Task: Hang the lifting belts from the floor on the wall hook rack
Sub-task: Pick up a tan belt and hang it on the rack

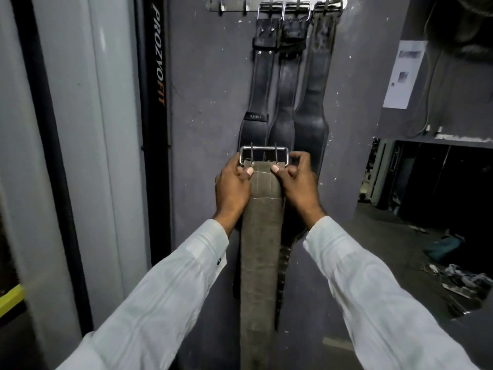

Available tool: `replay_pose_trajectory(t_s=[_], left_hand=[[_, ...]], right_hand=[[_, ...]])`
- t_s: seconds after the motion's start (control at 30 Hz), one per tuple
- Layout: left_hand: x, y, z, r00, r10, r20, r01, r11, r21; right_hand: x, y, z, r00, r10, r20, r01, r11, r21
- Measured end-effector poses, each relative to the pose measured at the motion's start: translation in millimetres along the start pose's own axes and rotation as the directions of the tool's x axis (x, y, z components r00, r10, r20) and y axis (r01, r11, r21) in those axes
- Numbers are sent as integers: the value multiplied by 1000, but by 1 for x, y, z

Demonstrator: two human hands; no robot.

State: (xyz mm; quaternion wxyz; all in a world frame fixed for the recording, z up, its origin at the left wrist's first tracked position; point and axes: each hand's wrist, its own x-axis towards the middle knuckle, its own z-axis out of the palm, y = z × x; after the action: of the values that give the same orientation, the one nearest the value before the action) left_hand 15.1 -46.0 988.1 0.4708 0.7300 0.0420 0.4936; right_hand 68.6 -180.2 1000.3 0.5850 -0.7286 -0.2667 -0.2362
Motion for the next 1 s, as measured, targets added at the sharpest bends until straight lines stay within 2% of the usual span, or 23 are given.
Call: replay_pose_trajectory(t_s=[0.23,0.57,0.67,0.8,0.93,1.0], left_hand=[[87,-37,14,996,88,-33,-90,995,-52],[280,-59,37,972,236,-14,-233,942,-241],[338,-42,41,955,291,-64,-298,922,-246],[412,-14,48,930,358,-79,-366,896,-250],[470,10,59,906,402,-136,-423,877,-228],[495,19,65,898,425,-118,-441,867,-233]], right_hand=[[75,11,48,993,-83,-89,92,990,105],[241,-9,113,971,-165,-173,210,933,293],[299,-32,120,948,-253,-193,296,923,245],[375,-65,128,885,-364,-290,418,896,150],[438,-90,131,831,-450,-327,478,878,5],[462,-99,131,824,-473,-312,475,877,-74]])
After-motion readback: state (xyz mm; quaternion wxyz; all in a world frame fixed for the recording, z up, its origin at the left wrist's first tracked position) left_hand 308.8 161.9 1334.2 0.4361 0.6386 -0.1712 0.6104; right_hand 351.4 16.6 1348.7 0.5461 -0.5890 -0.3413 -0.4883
